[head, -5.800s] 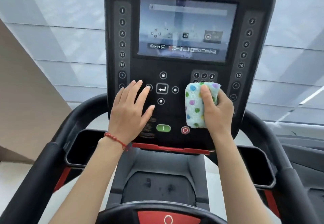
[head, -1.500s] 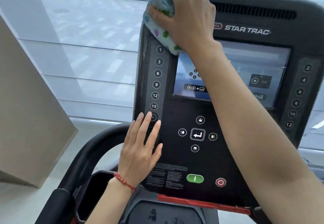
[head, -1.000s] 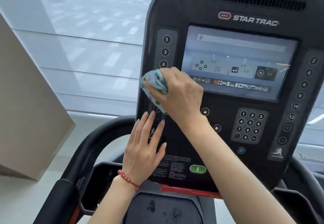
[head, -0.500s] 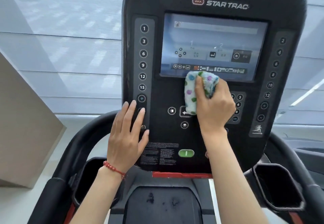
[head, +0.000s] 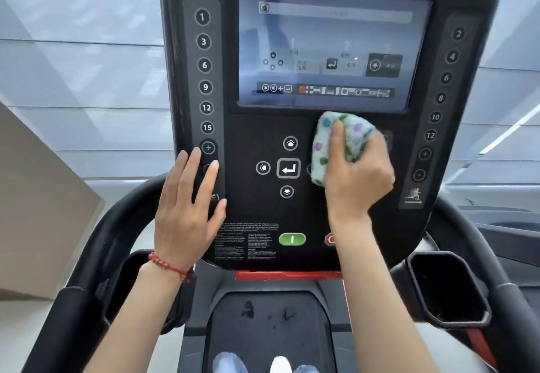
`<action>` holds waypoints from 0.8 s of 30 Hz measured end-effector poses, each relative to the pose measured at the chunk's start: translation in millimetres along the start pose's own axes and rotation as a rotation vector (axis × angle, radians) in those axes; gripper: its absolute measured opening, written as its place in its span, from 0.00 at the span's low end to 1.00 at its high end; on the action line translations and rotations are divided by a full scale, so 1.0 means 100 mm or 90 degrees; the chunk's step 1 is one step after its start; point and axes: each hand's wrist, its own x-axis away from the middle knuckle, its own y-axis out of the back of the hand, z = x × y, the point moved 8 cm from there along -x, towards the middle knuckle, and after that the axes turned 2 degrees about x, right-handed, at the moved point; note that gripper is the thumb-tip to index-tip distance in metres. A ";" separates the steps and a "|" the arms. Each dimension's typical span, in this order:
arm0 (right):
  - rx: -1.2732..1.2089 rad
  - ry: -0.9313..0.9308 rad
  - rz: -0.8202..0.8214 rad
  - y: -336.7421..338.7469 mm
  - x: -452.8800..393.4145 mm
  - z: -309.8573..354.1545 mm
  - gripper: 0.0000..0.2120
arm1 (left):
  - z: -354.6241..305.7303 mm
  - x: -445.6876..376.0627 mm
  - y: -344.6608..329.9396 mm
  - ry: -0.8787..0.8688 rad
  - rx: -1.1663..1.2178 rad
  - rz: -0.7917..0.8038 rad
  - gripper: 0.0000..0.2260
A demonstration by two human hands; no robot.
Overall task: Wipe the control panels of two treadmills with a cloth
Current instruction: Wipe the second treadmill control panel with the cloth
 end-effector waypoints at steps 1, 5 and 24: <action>0.001 0.042 0.013 -0.07 0.13 0.16 0.20 | 0.00 0.00 0.01 -0.001 0.001 0.001 0.19; 0.005 0.123 0.085 -0.30 0.63 0.70 0.20 | 0.02 -0.03 0.05 -0.009 0.029 0.008 0.18; 0.139 -0.192 -0.072 0.53 0.06 -0.82 0.20 | 0.00 0.04 0.03 -0.125 0.114 0.008 0.18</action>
